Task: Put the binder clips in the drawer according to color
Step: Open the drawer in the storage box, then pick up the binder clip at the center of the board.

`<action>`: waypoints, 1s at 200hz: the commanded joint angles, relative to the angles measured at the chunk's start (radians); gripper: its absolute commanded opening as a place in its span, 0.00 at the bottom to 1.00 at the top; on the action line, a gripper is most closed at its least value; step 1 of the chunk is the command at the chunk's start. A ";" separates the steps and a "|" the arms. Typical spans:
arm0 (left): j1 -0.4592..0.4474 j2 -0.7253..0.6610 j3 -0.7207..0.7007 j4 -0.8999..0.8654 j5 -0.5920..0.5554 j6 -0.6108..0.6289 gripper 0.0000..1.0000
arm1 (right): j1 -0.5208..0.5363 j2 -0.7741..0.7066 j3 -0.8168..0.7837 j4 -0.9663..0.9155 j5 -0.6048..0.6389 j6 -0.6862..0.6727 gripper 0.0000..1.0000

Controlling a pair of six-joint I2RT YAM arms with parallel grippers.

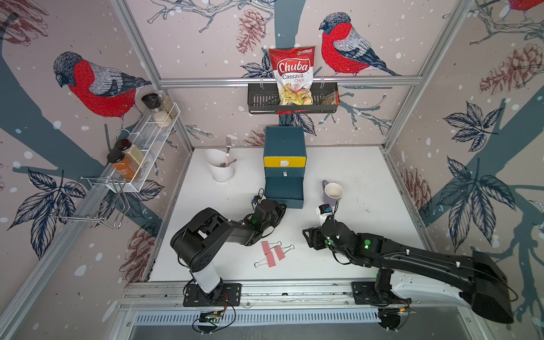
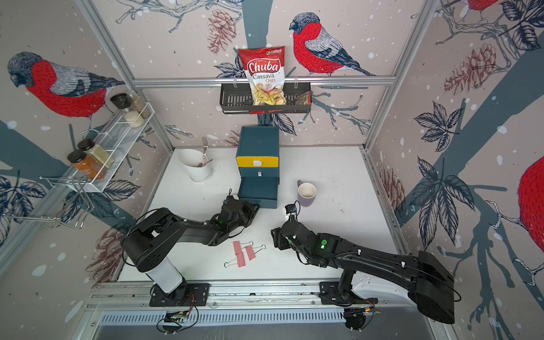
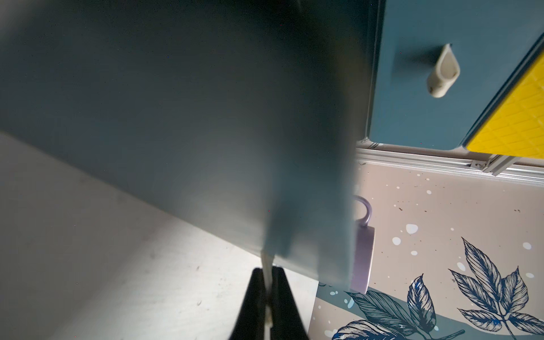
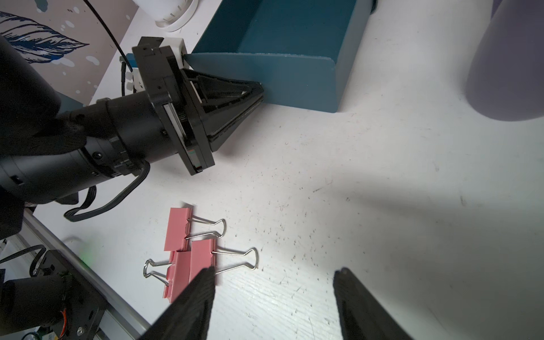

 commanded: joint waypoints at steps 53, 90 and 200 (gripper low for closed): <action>-0.003 -0.008 0.021 0.001 0.012 0.038 0.39 | 0.066 0.056 0.029 0.003 0.032 0.006 0.72; -0.006 -0.172 0.012 -0.192 -0.017 0.089 0.55 | 0.203 0.181 0.105 -0.005 0.058 0.024 0.72; 0.157 -0.795 -0.015 -0.987 -0.157 0.263 0.60 | 0.420 0.654 0.447 -0.076 -0.028 0.087 0.63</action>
